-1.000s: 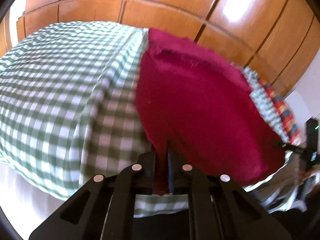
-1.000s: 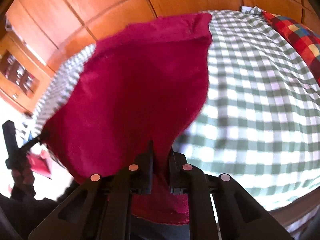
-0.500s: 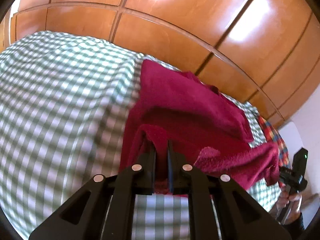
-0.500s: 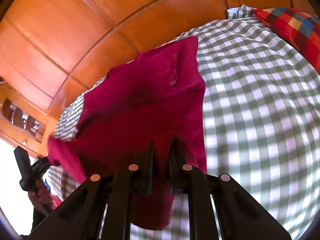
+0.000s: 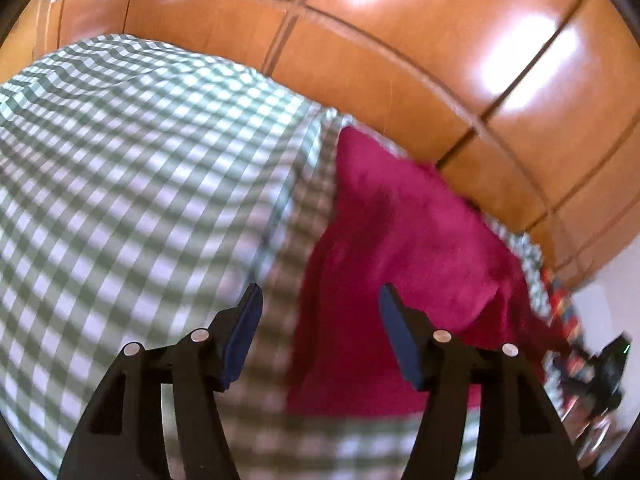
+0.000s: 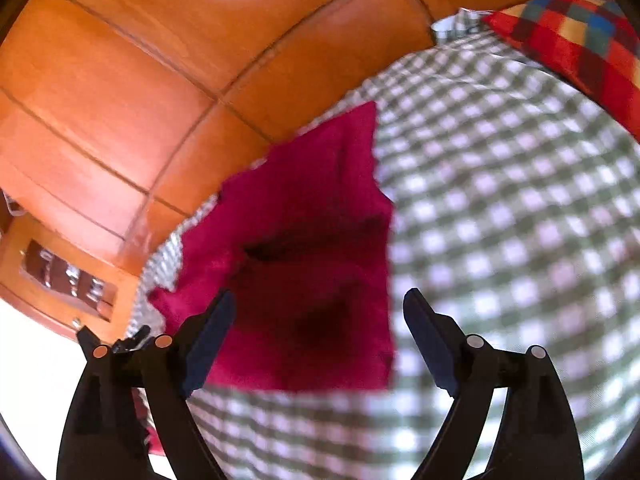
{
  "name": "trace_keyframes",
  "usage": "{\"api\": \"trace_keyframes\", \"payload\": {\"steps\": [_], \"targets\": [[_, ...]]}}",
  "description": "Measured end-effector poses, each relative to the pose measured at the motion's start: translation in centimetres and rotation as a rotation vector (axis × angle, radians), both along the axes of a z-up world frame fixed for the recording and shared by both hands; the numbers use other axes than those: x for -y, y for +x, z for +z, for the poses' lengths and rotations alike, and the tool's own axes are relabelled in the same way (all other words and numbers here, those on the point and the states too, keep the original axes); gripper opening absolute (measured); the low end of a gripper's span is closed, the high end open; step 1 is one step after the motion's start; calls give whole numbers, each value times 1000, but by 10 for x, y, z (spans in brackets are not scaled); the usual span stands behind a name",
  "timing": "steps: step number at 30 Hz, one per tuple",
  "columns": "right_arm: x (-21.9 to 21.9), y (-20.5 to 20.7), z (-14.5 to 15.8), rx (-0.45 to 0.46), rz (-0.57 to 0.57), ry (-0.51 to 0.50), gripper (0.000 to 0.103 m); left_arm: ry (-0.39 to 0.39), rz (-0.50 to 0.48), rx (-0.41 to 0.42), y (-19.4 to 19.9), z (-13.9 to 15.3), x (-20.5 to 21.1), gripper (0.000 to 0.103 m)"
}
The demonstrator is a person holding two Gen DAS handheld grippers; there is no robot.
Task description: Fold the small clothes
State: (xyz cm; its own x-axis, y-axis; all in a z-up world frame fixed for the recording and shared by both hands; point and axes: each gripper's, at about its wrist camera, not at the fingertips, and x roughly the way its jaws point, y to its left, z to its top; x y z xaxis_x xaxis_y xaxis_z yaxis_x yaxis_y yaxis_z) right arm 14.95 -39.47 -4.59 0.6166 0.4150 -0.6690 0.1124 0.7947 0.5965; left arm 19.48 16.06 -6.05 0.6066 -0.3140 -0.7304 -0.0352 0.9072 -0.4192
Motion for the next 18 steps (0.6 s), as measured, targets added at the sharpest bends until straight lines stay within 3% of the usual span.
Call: {"api": "trace_keyframes", "payload": {"steps": [6, 8, 9, 11, 12, 13, 15, 18], "targets": [[-13, -26, -31, -48, 16, -130, 85, 56, -99, -28, -33, -27, 17, 60], [-18, -16, -36, -29, 3, -136, 85, 94, -104, -22, -32, -29, 26, 54], [-21, -10, -37, -23, -1, -139, 80, 96, -110, -17, -29, -28, 30, 50], [-29, 6, -40, -18, 19, -142, 62, 106, -97, -25, -20, -28, 36, 42], [-35, 14, -43, -31, 39, -157, 43, 106, -88, -35, -16, -30, 36, 39], [-39, 18, -44, -46, 50, -186, 34, 99, -85, -49, -14, -32, 36, 29], [-49, 18, -40, -46, 91, -239, 25, 82, -90, -67, -14, -33, 36, 22], [-44, 3, -34, -43, 112, -215, 21, 108, -125, -54, -25, -26, 35, 19]]}}
